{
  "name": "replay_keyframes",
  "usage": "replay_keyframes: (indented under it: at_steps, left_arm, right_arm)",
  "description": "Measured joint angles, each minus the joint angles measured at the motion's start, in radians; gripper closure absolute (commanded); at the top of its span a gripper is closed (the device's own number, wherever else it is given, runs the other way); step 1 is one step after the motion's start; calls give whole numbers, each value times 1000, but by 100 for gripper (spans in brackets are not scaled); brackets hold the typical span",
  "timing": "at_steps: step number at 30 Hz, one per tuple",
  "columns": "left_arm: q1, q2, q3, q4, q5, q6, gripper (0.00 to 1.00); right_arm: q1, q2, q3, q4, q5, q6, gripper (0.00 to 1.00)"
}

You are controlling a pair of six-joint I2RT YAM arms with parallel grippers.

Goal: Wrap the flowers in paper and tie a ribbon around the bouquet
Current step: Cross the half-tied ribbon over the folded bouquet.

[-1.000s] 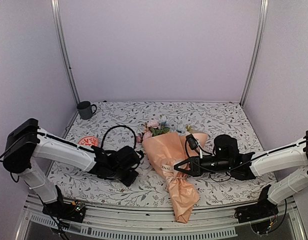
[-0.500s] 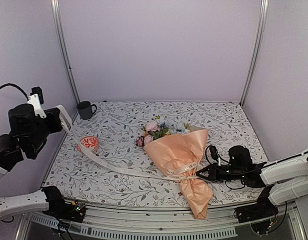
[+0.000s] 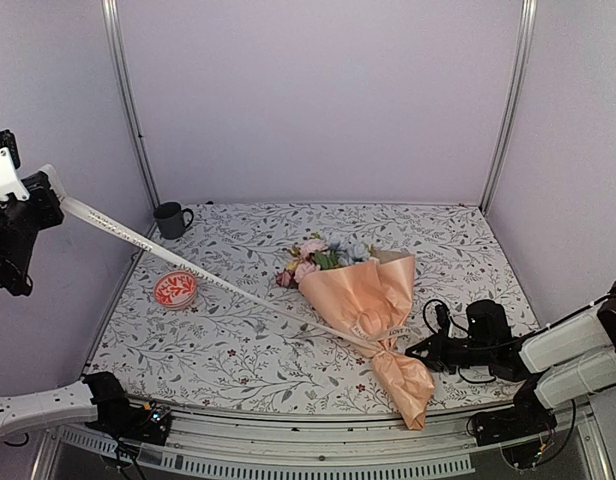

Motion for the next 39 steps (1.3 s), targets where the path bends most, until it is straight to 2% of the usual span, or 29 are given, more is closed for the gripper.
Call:
replay_keyframes:
  at_steps: [6, 18, 27, 30, 32, 34, 39]
  left_arm:
    - [-3, -9, -6, 71, -38, 165, 100]
    - [-6, -100, -31, 85, -123, 287, 100]
    - [-9, -98, -40, 108, -134, 333, 100]
    - [-8, -61, -54, 87, -134, 280, 100]
    - [-5, 29, -7, -8, -68, 143, 100]
    - [-9, 140, 22, -29, 70, 34, 100]
    - [-124, 317, -119, 68, 442, -89, 100]
  right_arm:
    - [-22, 66, 0, 61, -35, 5, 100]
    - [-87, 163, -28, 181, -136, 5, 100]
    - [-144, 218, -29, 240, -208, 0, 100]
    - [-142, 183, -7, 162, -209, -23, 100]
    - [-132, 123, 19, 50, -181, -47, 100]
    - [-109, 33, 61, -69, -148, -76, 100]
    - [-65, -206, 172, -238, -144, -137, 100]
